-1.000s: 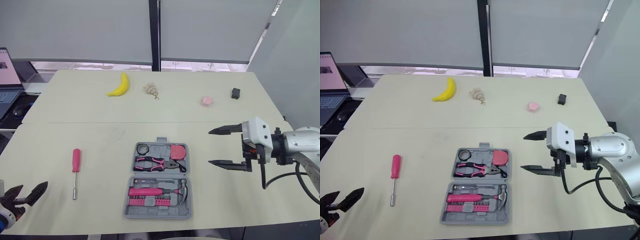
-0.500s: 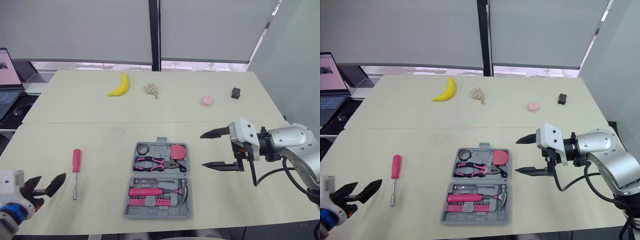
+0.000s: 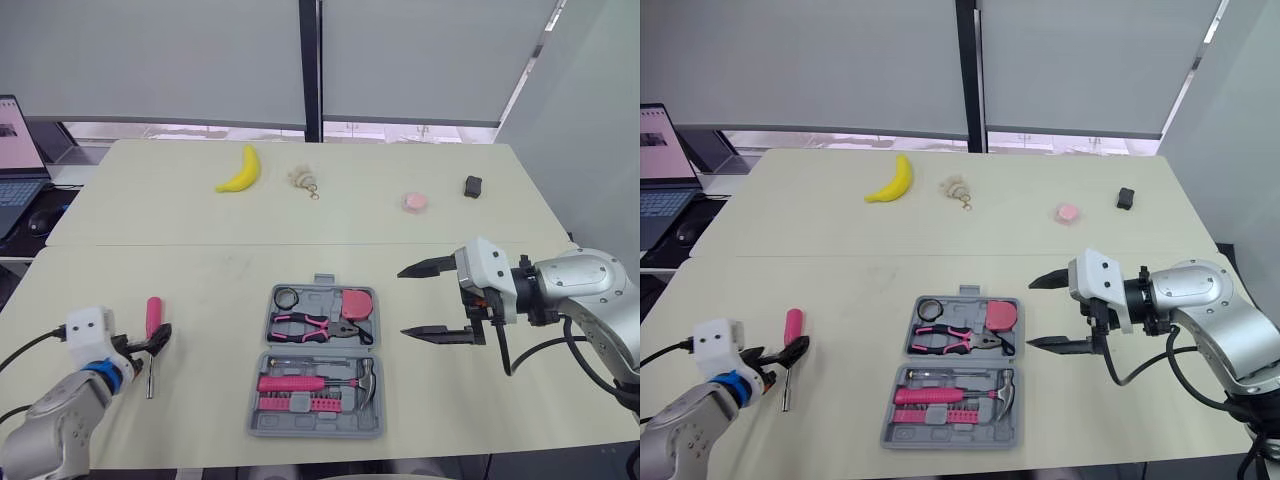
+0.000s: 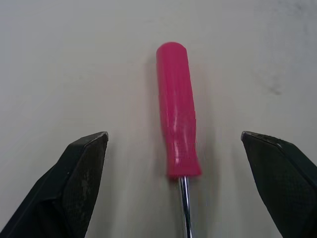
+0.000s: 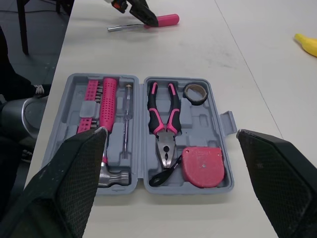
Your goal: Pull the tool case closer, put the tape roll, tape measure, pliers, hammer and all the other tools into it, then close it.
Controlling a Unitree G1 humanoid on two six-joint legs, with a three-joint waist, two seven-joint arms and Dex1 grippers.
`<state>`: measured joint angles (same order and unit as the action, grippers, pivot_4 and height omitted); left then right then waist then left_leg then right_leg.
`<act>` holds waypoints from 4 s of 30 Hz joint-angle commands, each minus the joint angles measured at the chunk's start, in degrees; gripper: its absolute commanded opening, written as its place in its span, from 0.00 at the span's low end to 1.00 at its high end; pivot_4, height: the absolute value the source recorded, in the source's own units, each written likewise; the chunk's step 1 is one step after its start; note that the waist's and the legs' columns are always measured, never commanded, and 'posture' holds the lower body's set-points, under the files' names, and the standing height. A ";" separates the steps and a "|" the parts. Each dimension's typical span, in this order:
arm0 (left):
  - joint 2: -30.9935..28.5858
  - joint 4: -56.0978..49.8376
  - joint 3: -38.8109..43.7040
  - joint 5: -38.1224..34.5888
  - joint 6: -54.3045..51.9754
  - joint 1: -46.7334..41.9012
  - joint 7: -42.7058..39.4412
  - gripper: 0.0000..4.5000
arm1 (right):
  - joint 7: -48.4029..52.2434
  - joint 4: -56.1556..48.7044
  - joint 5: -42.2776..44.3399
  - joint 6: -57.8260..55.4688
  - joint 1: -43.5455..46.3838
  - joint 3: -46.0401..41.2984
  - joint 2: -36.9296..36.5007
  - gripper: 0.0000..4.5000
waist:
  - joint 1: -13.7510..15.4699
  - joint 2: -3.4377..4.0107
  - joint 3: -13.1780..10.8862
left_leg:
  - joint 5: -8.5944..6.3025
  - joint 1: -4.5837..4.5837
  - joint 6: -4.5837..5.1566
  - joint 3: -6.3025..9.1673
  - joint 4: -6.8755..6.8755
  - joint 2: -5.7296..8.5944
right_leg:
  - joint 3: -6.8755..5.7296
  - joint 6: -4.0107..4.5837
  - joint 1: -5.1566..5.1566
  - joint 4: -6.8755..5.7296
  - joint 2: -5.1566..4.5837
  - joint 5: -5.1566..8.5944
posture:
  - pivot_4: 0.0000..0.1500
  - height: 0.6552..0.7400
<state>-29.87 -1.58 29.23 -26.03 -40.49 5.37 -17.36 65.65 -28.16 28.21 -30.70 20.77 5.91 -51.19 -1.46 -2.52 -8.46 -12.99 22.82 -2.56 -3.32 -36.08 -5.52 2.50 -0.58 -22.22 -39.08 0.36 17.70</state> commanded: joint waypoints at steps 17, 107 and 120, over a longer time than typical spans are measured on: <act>4.59 -5.72 -4.46 1.46 -3.07 3.98 0.80 0.15 | -0.97 -3.65 0.63 -1.58 -1.22 -1.65 -1.42 1.00 | -0.06 0.34 0.15 | 0.00 -0.03 0.00 -0.05 0.00 0.05 | 0.10 -0.10 0.04 0.00 -0.02 -0.06 | 1.00 1.00; -18.13 63.36 -75.83 88.35 126.44 -61.88 -19.56 0.13 | -22.25 -21.10 11.32 -18.24 -5.86 -2.13 2.26 1.00 | 1.54 1.10 0.20 | -0.01 -0.02 0.02 -0.06 -0.11 -0.09 | 0.01 -0.24 0.03 -0.07 0.36 -0.12 | 1.00 1.00; -19.81 64.89 -80.05 85.36 132.99 -70.13 -14.32 0.12 | -23.74 -21.84 12.22 -18.22 -6.43 -1.20 2.86 1.00 | 1.30 0.57 -0.05 | 0.01 0.23 0.03 -0.07 -0.65 -0.14 | 0.03 -0.38 0.00 -0.16 0.34 -0.22 | 1.00 1.00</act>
<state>-48.22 63.34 -49.95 61.32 91.71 -63.68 -31.85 42.22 -47.86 39.60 -49.31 14.18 5.60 -48.51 -0.16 -1.95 -8.51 -12.98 23.04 -2.52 -3.39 -36.73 -5.66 2.53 -0.96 -22.22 -39.25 0.70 17.48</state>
